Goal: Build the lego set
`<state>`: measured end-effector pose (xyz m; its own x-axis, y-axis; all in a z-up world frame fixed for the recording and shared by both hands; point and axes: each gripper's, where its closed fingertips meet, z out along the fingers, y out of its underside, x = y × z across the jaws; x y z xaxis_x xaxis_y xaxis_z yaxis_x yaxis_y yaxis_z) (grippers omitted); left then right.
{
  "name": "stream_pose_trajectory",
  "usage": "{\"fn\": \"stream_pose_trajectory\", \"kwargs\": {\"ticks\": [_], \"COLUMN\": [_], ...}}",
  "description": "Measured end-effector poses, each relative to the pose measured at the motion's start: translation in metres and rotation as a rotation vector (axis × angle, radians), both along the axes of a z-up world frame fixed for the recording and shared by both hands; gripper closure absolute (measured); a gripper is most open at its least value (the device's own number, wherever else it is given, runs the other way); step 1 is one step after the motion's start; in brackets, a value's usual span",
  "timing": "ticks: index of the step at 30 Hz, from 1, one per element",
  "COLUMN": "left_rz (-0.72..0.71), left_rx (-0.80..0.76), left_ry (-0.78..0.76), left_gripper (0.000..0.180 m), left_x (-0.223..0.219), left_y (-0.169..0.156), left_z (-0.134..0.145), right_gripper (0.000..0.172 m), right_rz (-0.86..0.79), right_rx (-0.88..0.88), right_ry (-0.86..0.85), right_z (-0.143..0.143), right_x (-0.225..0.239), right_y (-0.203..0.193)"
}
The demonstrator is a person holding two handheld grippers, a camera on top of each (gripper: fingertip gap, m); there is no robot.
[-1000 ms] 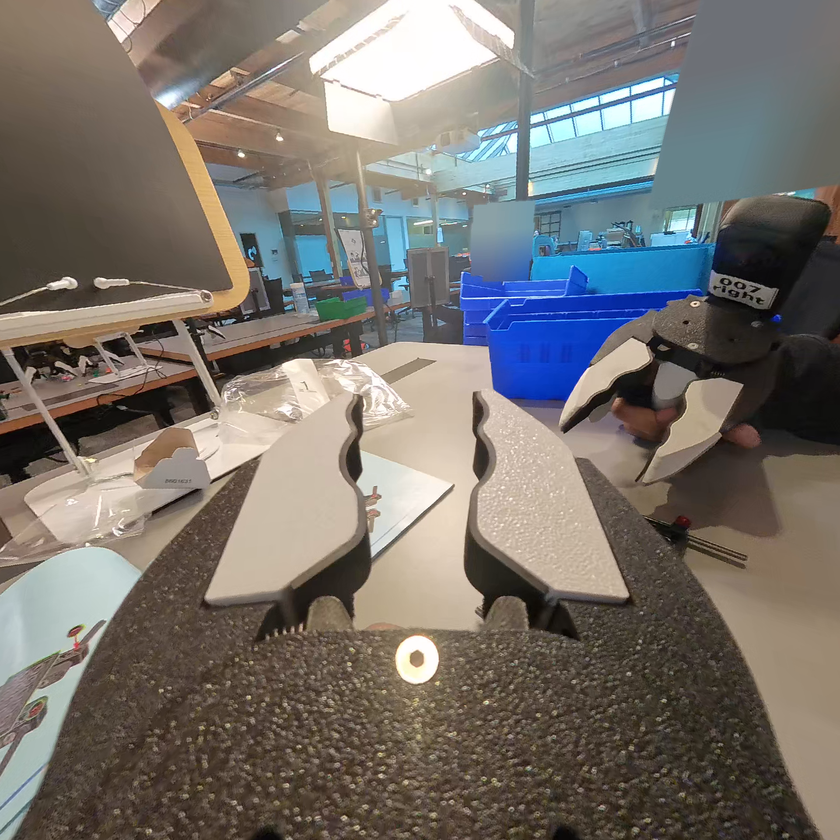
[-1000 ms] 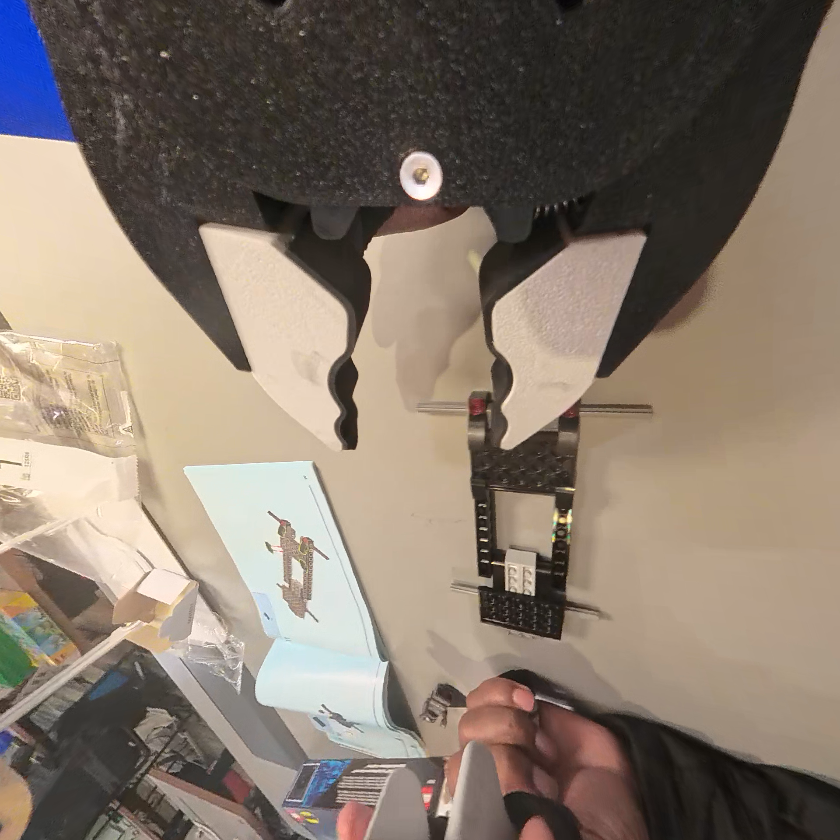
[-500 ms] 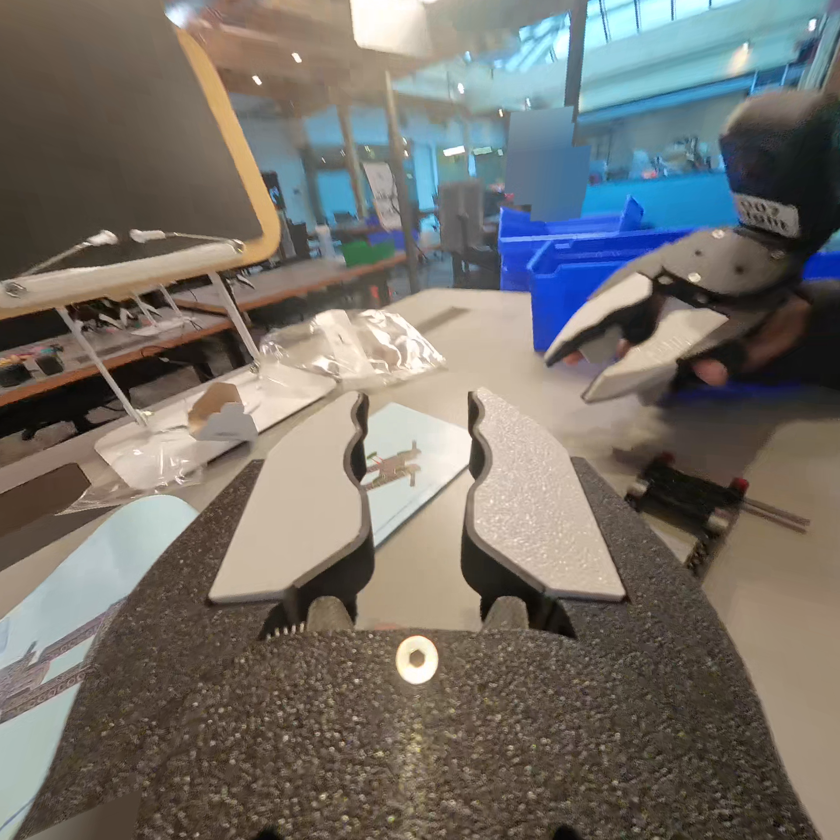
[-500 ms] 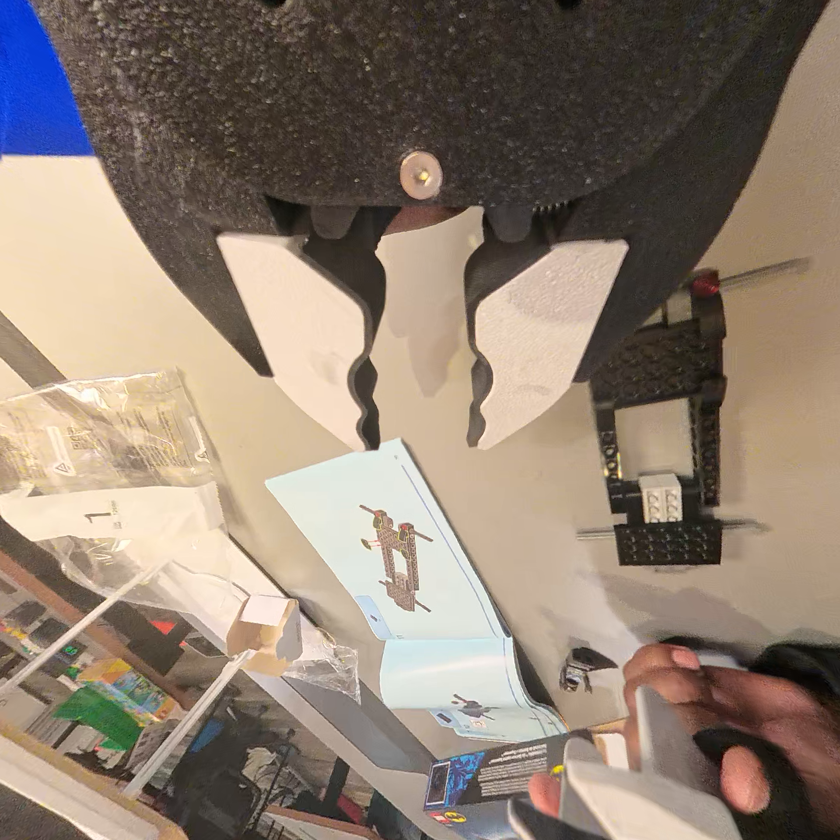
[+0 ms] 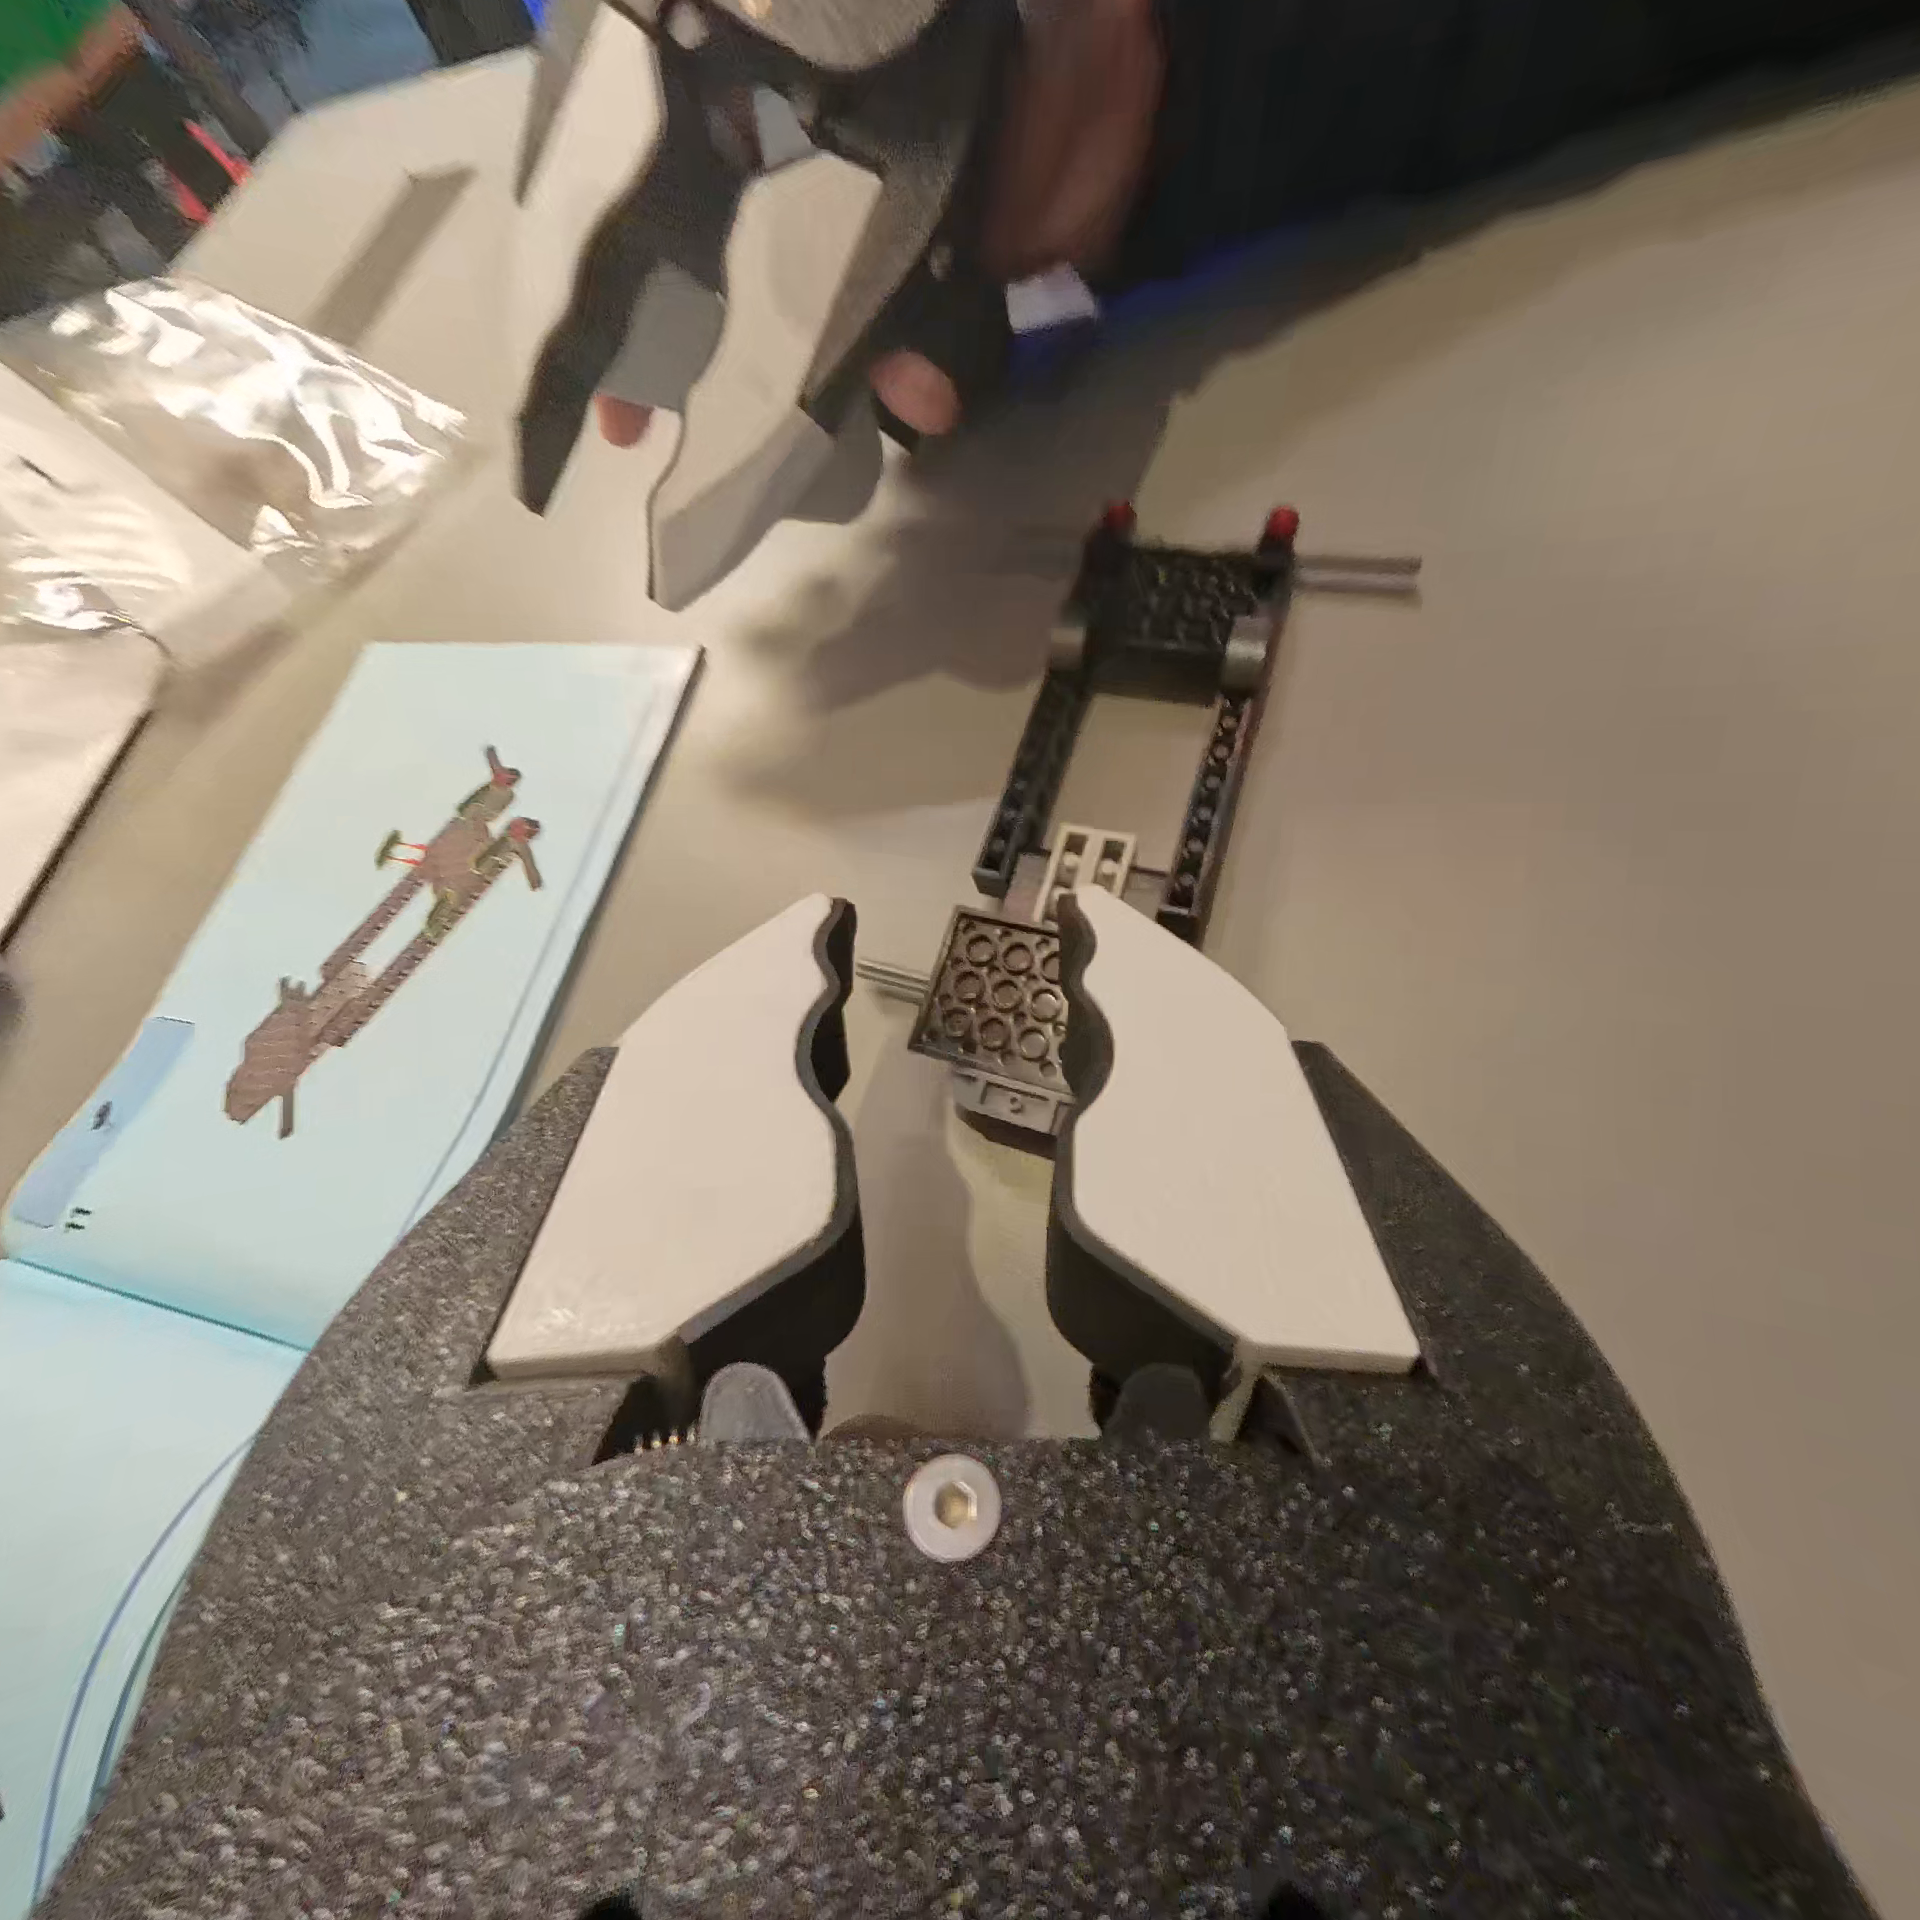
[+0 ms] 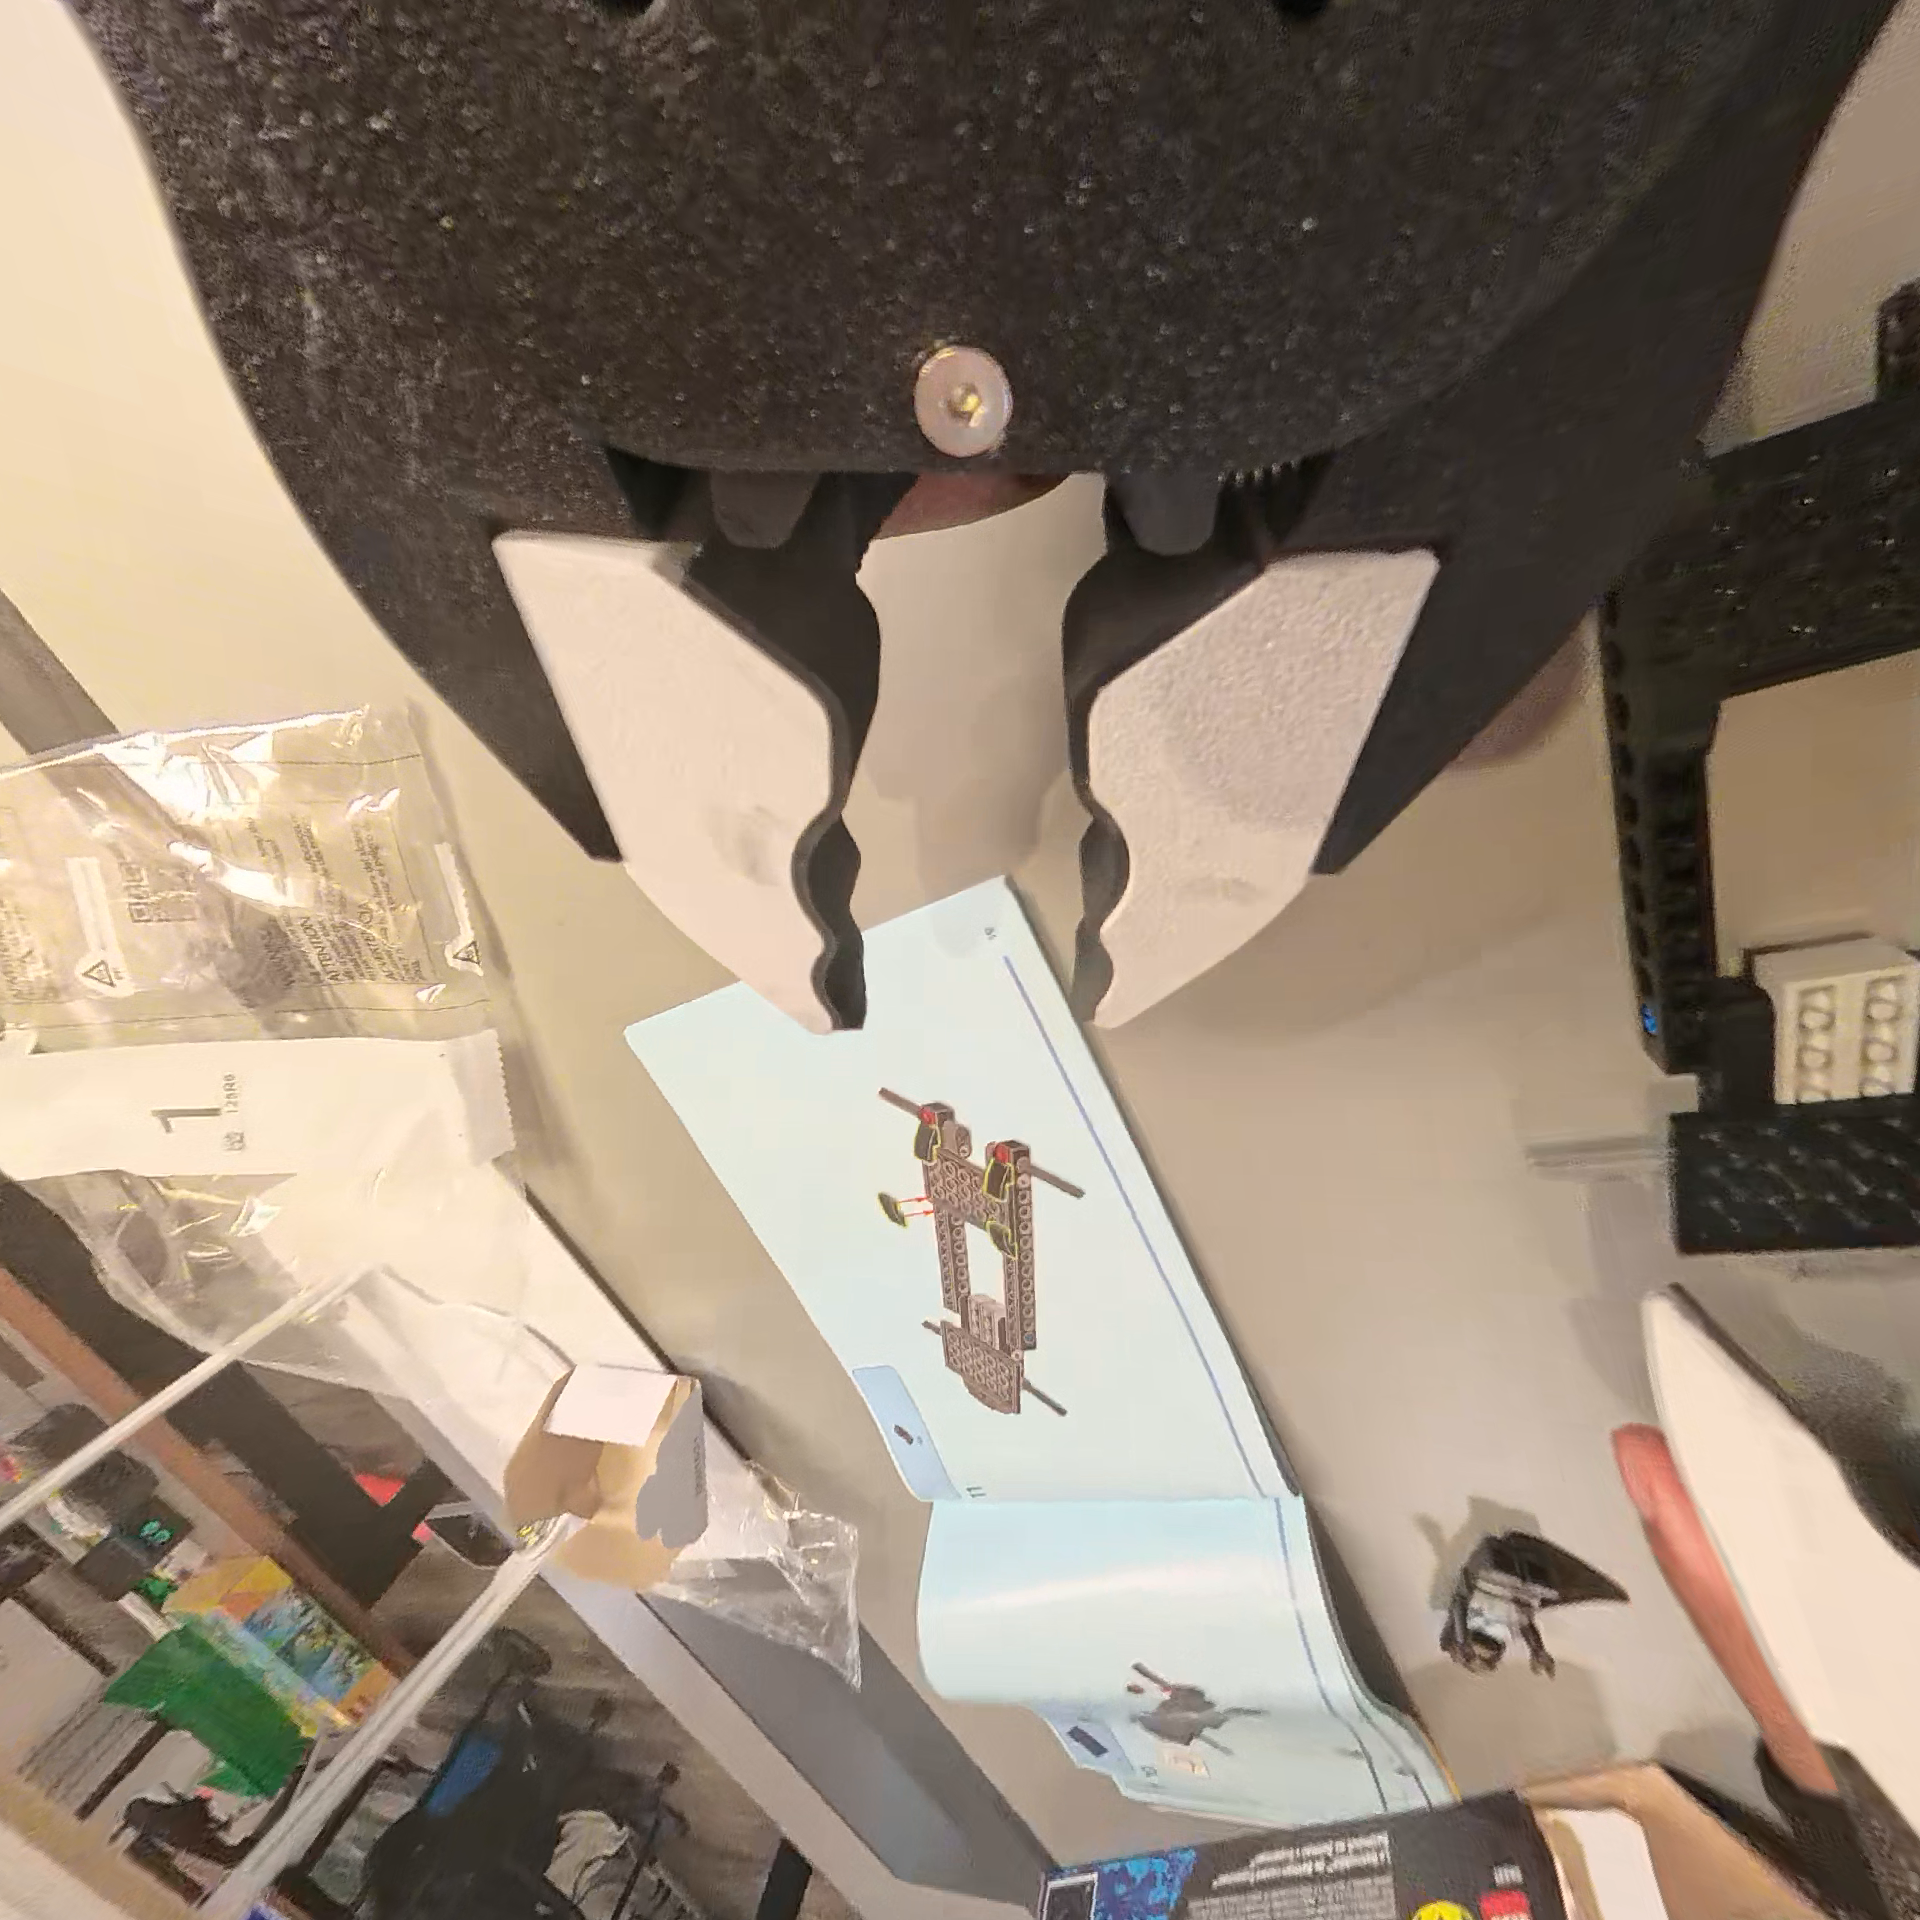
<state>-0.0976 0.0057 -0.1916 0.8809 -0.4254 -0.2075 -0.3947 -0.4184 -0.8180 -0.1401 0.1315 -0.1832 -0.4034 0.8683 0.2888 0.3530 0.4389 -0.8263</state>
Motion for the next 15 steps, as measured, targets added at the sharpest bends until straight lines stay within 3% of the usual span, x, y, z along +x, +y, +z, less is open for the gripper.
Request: {"fn": "stream_pose_trajectory", "kwargs": {"ticks": [15], "left_rz": [-0.068], "left_rx": [-0.128], "left_ry": [0.030], "left_gripper": [0.169], "left_x": [0.015], "left_y": [-0.005], "left_z": [-0.019], "right_gripper": [0.129], "right_rz": [0.078], "right_rx": [0.222], "right_ry": [-0.030], "right_z": [-0.021], "right_x": [0.006], "right_y": [-0.016]}}
